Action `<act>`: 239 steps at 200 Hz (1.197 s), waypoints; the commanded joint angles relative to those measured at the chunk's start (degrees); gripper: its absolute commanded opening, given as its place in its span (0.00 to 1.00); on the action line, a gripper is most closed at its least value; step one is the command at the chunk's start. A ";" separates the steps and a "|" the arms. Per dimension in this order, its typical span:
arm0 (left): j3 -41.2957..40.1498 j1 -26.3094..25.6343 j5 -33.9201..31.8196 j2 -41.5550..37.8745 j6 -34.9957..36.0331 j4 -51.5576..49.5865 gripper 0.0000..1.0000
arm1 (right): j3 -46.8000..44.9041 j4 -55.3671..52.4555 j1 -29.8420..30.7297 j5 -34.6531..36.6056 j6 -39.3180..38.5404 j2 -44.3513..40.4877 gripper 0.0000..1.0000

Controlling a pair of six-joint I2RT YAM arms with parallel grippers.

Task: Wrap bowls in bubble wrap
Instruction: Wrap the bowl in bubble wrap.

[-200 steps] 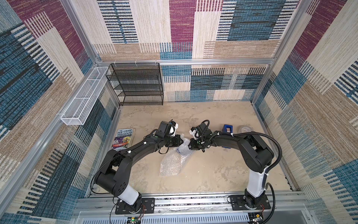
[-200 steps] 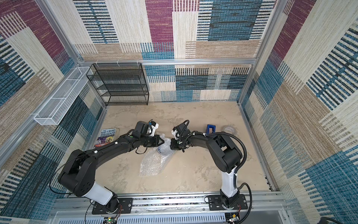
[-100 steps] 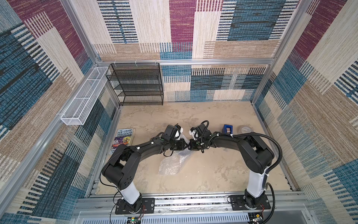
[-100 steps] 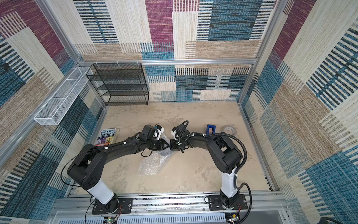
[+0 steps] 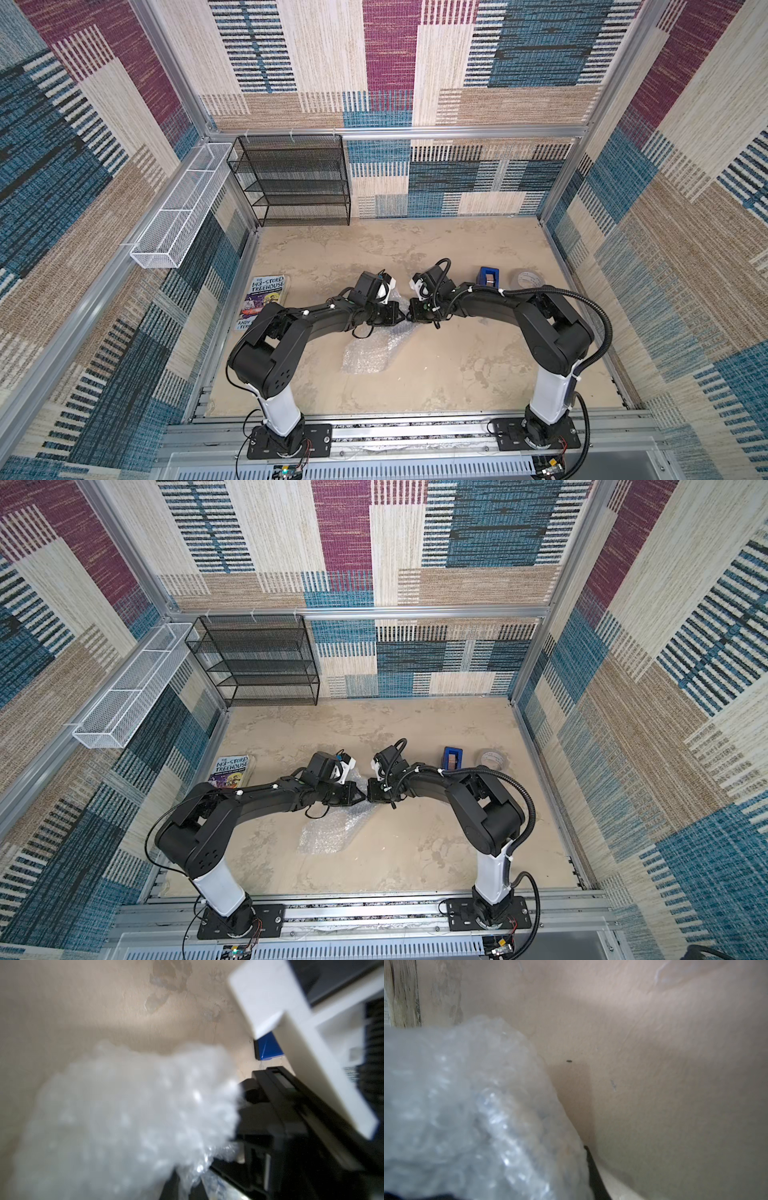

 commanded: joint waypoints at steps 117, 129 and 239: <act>2.03 -0.46 2.96 -0.41 4.75 -10.38 0.00 | -6.56 3.53 -2.52 -3.61 4.64 -10.43 0.57; 2.28 -0.52 2.86 -0.28 4.90 -10.71 0.00 | -6.84 4.34 -2.52 -4.28 4.95 -10.53 0.57; 1.84 -0.58 3.11 0.62 5.74 -10.28 0.00 | -6.71 8.23 -2.52 -5.79 6.55 -7.01 0.58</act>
